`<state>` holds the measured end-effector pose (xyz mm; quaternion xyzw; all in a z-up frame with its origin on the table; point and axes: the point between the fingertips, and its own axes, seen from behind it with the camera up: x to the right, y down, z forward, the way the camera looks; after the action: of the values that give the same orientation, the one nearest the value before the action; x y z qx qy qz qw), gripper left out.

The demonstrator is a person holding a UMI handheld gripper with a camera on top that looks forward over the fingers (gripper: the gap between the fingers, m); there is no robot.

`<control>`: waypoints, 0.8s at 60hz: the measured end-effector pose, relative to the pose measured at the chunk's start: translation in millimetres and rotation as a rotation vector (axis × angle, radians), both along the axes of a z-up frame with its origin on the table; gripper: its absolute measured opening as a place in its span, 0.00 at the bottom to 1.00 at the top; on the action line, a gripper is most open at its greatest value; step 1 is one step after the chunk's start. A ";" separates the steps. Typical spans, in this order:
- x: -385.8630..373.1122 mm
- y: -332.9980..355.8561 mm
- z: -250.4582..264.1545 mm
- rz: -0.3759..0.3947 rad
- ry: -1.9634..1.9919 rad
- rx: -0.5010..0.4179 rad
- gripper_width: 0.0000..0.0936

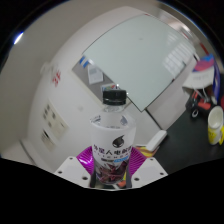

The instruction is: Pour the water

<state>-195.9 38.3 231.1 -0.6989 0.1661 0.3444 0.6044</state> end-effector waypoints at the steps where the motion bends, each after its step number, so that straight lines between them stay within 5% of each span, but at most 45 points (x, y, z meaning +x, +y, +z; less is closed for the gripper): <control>1: 5.7 -0.6 8.1 0.010 0.058 0.007 0.42; 10: 78.6 2.6 33.8 0.038 0.614 0.008 0.42; 26: 167.1 9.2 -29.7 0.000 1.293 -0.098 0.42; 36: 171.5 7.2 -46.0 0.014 1.322 -0.138 0.42; 48: 182.1 11.5 17.4 0.087 0.860 -0.101 0.42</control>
<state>-13.8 49.9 248.5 -0.5270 0.3900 0.6206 0.4302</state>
